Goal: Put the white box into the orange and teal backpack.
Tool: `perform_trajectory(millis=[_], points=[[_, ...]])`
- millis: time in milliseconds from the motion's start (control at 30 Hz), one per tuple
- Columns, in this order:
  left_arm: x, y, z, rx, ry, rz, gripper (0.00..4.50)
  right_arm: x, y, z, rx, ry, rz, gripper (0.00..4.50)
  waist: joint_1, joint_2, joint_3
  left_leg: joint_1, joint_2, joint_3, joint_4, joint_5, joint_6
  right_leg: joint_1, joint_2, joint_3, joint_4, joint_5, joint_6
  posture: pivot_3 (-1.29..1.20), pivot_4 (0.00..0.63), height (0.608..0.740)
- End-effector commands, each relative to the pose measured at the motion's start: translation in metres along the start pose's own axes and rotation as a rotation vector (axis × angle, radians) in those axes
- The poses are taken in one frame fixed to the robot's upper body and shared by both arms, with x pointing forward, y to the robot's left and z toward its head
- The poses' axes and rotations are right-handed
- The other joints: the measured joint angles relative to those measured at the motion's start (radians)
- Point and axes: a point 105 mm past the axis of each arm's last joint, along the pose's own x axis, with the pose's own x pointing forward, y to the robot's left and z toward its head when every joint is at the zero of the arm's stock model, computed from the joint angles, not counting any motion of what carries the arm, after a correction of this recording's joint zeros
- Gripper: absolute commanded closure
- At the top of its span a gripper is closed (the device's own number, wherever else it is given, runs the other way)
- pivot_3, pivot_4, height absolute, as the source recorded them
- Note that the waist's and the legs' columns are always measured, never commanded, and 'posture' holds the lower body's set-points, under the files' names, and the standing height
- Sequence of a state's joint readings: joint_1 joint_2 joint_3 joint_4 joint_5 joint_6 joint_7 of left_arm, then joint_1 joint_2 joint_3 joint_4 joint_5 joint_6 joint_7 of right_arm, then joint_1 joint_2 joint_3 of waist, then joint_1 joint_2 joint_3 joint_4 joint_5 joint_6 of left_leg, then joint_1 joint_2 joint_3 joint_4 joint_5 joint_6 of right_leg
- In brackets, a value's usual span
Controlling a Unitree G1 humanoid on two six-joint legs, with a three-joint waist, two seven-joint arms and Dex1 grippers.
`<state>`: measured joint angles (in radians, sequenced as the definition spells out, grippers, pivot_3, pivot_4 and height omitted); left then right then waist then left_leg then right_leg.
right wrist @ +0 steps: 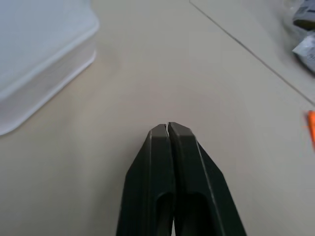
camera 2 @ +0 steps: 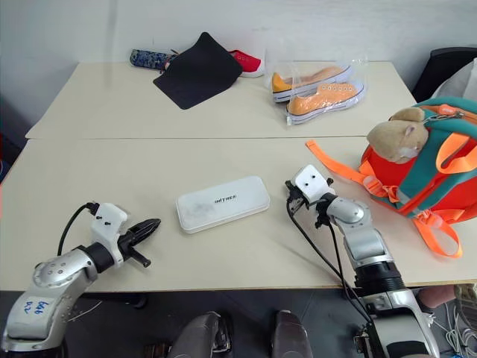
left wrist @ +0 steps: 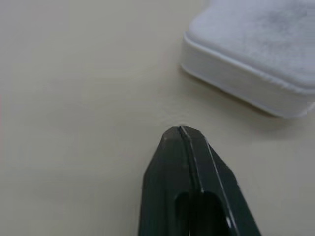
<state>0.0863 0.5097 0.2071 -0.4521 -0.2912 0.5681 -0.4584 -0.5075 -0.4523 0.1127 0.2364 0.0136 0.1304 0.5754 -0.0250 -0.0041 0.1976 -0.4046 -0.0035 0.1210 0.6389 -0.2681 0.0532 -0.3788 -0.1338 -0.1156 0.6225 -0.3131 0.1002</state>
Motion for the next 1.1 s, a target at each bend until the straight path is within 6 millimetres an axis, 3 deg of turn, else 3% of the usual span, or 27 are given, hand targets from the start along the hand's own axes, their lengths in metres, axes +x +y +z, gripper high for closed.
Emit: perform_trajectory(millis=[33, 200, 467, 600, 700, 833, 933, 1100], points=[[0.006, -0.011, 0.019, 0.028, -0.063, -0.026, 4.47, 0.006, 0.007, 0.015, 0.012, -0.072, 0.019, 4.5, 0.0, 0.0, 0.0, 0.0, 0.0, -0.001, 0.0, 0.0, -0.001, 0.0, 0.0, 0.0, 0.0, 0.0, 0.0, 0.0, 0.15, 0.74], [0.014, -0.005, 0.023, 0.019, -0.064, -0.009, 4.47, 0.006, 0.021, 0.026, 0.033, -0.099, 0.113, 4.5, -0.001, 0.0, 0.0, 0.0, 0.0, -0.001, 0.0, 0.002, 0.001, -0.001, 0.001, 0.0, 0.004, 0.0, 0.0, 0.0, 0.15, 0.74], [0.027, -0.012, 0.023, 0.028, -0.058, -0.072, 4.47, -0.008, 0.042, 0.046, 0.094, -0.128, 0.246, 4.5, -0.001, 0.0, 0.0, 0.0, 0.001, -0.001, 0.0, 0.002, 0.002, -0.001, 0.001, 0.0, 0.004, 0.0, 0.0, 0.0, 0.15, 0.74], [0.031, -0.018, 0.029, 0.037, -0.086, -0.111, 4.47, -0.02, 0.047, 0.04, 0.104, -0.086, 0.29, 4.5, 0.007, 0.0, 0.0, 0.0, 0.0, -0.001, 0.0, 0.0, -0.001, -0.001, 0.0, 0.0, 0.003, 0.0, 0.0, 0.0, 0.15, 0.74], [0.032, -0.02, 0.025, 0.047, -0.073, -0.125, 4.47, -0.027, 0.045, 0.038, 0.097, -0.076, 0.29, 4.5, 0.01, 0.0, 0.0, 0.0, 0.0, -0.001, 0.0, -0.001, -0.001, -0.001, 0.0, 0.0, 0.003, 0.0, 0.0, 0.0, 0.15, 0.74], [0.029, -0.017, 0.021, 0.056, -0.053, -0.117, 4.47, -0.027, 0.022, 0.043, 0.104, -0.111, 0.175, 4.5, 0.012, 0.0, 0.0, 0.0, 0.0, 0.0, 0.0, -0.001, -0.001, -0.002, 0.0, 0.0, 0.0, 0.0, 0.0, 0.0, 0.15, 0.74], [0.025, -0.013, 0.019, 0.057, -0.043, -0.096, 4.47, -0.022, 0.009, 0.033, 0.089, -0.072, 0.105, 4.5, 0.012, 0.0, 0.0, 0.0, 0.0, 0.0, 0.0, -0.001, -0.001, -0.002, 0.0, 0.0, 0.0, 0.0, 0.0, 0.0, 0.15, 0.74], [0.023, -0.012, 0.022, 0.047, -0.055, -0.082, 4.47, -0.003, 0.016, 0.01, 0.082, -0.004, 0.11, 4.5, 0.011, 0.0, 0.0, 0.0, 0.0, 0.0, 0.0, 0.0, -0.001, -0.002, 0.0, 0.0, 0.0, 0.0, 0.0, 0.0, 0.15, 0.74]])
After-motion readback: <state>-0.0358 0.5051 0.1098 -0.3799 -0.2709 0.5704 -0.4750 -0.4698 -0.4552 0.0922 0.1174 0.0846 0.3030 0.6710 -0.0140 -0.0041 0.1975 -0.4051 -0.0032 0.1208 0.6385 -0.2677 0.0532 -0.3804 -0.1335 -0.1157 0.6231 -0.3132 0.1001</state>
